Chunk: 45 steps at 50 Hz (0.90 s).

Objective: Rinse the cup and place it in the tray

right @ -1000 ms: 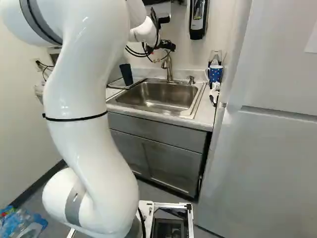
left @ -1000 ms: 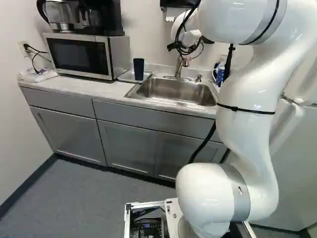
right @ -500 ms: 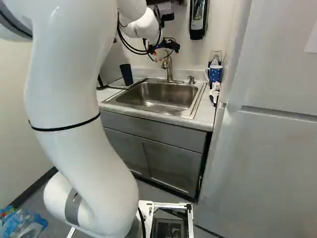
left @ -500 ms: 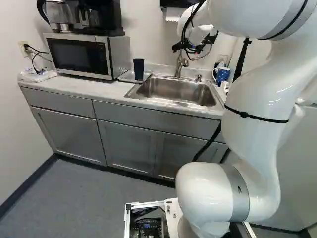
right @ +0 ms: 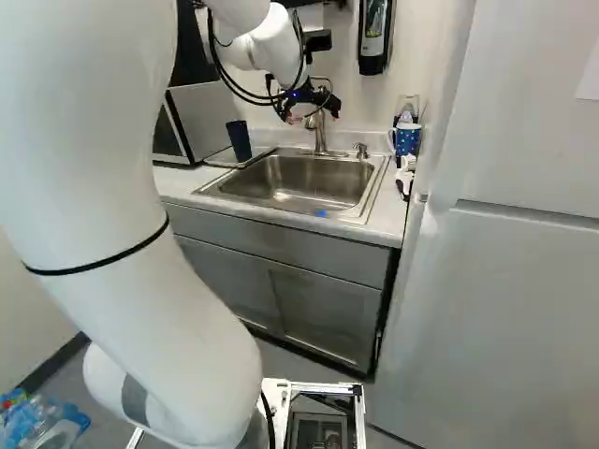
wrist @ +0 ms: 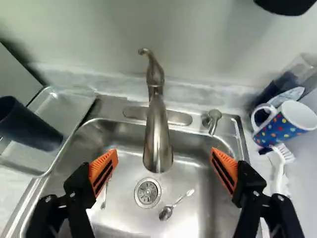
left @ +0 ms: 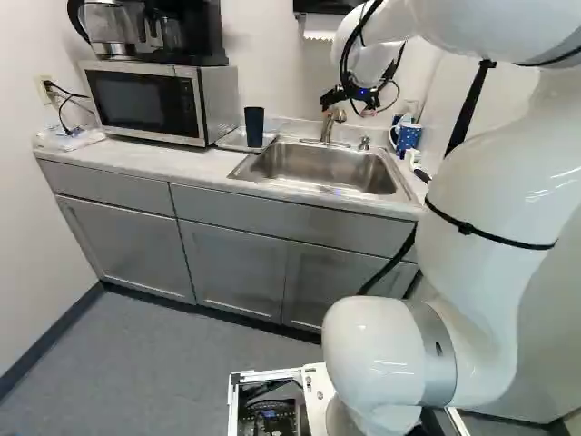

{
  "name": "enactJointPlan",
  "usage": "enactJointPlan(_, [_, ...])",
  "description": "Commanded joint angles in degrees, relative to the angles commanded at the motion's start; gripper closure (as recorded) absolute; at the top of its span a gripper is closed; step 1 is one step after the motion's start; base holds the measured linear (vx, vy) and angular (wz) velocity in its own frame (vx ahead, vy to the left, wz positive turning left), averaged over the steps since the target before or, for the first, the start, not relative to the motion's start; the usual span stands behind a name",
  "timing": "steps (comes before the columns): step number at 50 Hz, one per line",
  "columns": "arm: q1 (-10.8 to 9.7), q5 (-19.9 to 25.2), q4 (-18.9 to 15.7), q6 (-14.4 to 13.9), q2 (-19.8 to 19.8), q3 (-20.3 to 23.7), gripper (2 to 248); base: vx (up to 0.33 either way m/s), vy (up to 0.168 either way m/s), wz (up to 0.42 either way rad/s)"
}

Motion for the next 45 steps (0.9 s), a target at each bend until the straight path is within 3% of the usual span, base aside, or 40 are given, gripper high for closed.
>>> enactJointPlan(18, [-0.5,-8.6,0.0,0.0,4.8,5.0,3,0.0,0.0,0.0])
enactJointPlan(45, [-0.5,-9.5,0.0,0.0,4.8,5.0,3,0.0,0.0,0.0])
